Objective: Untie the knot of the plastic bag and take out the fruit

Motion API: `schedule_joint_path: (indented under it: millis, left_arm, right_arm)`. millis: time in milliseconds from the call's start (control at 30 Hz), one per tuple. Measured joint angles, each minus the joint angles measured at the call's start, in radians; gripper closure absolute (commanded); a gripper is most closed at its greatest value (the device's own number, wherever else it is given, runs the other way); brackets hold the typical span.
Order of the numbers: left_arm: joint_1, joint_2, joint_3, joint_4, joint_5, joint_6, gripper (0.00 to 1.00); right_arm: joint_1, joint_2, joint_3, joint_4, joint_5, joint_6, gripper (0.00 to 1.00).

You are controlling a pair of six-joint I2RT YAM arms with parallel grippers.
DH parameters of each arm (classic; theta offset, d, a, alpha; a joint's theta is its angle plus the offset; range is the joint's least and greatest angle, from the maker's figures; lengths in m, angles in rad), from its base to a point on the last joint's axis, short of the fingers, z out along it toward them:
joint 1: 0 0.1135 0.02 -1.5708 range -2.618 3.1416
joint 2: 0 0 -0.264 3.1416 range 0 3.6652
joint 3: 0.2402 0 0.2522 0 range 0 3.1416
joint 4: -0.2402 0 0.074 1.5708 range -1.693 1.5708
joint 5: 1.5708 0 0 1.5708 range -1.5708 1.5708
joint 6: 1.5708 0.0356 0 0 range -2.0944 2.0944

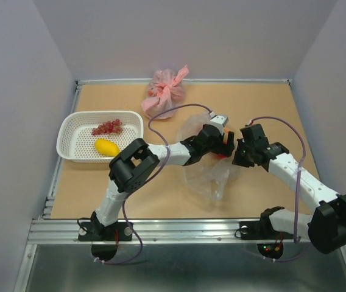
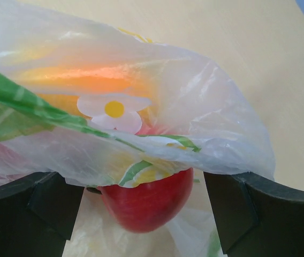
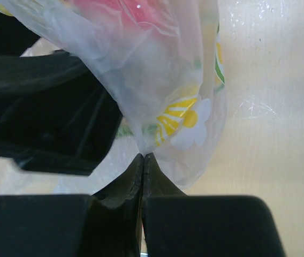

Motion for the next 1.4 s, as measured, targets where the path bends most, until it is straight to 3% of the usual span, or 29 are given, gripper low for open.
schedule_joint_path:
  millis: [200, 300, 400, 433, 567, 633, 833, 1133, 1267, 1400]
  left_arm:
    - [-0.002, 0.085, 0.053, 0.008, 0.014, -0.059, 0.03]
    - [-0.002, 0.087, 0.061, -0.01, 0.002, -0.082, 0.13]
    - [-0.002, 0.085, 0.062, -0.015, -0.018, -0.097, 0.45]
    - [-0.002, 0.083, 0.062, -0.021, -0.025, -0.099, 0.64]
    - [-0.002, 0.036, 0.01, -0.044, -0.041, -0.093, 0.87]
    - [-0.002, -0.026, -0.052, -0.068, -0.05, -0.087, 0.91]
    - [-0.001, -0.271, -0.224, -0.103, -0.062, -0.06, 0.97]
    - [0.019, -0.732, -0.393, -0.129, -0.011, -0.037, 0.96]
    - [0.158, -0.929, -0.478, -0.188, -0.051, -0.093, 0.96]
    - [0.446, -1.093, -0.559, -0.296, -0.182, -0.156, 0.97]
  right_arm:
    - [0.0, 0.002, 0.0, 0.006, -0.014, -0.006, 1.0]
    - [0.0, 0.003, 0.0, 0.011, -0.016, -0.008, 1.0]
    - [0.0, 0.003, 0.0, 0.015, -0.016, -0.01, 1.0]
    - [0.0, 0.003, 0.0, 0.015, -0.016, -0.011, 1.0]
    - [0.0, 0.003, 0.0, 0.015, -0.008, -0.014, 1.0]
    - [0.0, 0.003, 0.0, 0.015, 0.006, -0.019, 1.0]
    - [0.0, 0.007, 0.001, 0.015, 0.063, -0.037, 1.0]
    - [0.0, 0.025, 0.01, 0.015, 0.153, -0.075, 1.0]
    - [0.0, 0.026, 0.012, 0.016, 0.169, -0.084, 1.0]
    - [0.0, 0.026, 0.012, 0.017, 0.168, -0.084, 1.0]
